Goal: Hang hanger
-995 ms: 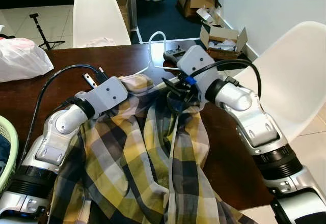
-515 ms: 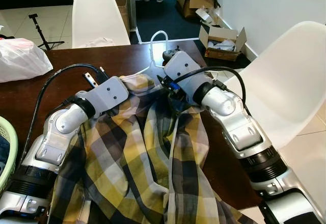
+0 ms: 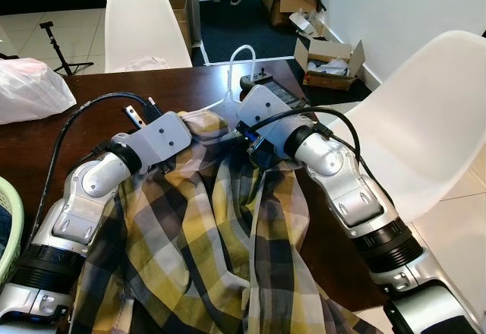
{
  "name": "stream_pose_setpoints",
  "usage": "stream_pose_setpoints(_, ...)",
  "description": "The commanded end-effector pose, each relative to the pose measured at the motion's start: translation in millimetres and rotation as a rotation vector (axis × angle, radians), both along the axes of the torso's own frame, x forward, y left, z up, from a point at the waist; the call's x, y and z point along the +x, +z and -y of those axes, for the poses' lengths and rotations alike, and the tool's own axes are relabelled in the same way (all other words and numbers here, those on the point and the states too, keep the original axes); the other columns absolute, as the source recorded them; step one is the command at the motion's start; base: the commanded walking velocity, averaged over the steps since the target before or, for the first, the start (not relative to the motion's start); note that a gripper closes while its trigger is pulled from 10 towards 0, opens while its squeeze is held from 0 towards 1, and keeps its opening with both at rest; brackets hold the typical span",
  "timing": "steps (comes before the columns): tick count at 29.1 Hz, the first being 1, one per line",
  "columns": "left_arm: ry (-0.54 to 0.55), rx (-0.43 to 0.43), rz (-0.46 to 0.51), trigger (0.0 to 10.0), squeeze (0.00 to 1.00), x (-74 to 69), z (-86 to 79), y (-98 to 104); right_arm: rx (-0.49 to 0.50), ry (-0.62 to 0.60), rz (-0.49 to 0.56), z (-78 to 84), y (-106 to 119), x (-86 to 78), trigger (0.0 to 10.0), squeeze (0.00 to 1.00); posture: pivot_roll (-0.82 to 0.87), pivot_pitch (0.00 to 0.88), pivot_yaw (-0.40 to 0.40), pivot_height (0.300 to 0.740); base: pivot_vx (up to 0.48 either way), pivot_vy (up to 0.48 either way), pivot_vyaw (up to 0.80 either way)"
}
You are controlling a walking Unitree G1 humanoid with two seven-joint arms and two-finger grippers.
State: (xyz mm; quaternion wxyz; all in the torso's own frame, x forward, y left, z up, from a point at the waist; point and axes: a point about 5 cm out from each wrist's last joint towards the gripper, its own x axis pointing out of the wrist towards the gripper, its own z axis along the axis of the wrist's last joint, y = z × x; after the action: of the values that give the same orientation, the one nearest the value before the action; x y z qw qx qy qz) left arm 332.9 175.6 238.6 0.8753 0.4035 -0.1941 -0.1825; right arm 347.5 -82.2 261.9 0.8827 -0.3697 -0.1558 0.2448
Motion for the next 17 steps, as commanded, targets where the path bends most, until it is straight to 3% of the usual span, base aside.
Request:
stream_pose_setpoints(1,-0.053,-0.002,0.035,10.0,0.0,-4.3,8.3,7,0.034,0.005,0.013,-1.4,2,0.2,0.0,0.0,-0.01,0.17,0.003,0.74,0.0,0.0,0.0)
stream_pose_setpoints(4,-0.066,-0.017,0.024,10.0,0.0,-4.2,9.5,8,0.042,-0.002,0.035,-1.0,5,0.5,0.0,0.0,-0.01,0.167,0.003,0.74,0.0,0.0,0.0)
stream_pose_setpoints(5,-0.082,-0.034,0.002,10.0,1.0,-4.6,10.4,6,0.044,-0.005,0.047,-0.7,7,0.6,0.0,0.0,-0.01,0.166,0.003,0.74,0.0,0.0,0.0)
stream_pose_setpoints(15,-0.124,-0.134,-0.035,10.0,1.0,-7.9,12.6,7,0.062,-0.027,0.089,1.2,12,1.6,0.0,0.0,-0.01,0.166,0.003,0.74,0.0,0.0,0.0)
stream_pose_setpoints(17,-0.16,-0.227,-0.069,10.0,1.0,-11.3,11.4,10,0.055,-0.05,0.107,5.4,14,3.2,0.0,0.0,0.0,0.164,0.003,0.74,0.0,0.0,0.0)
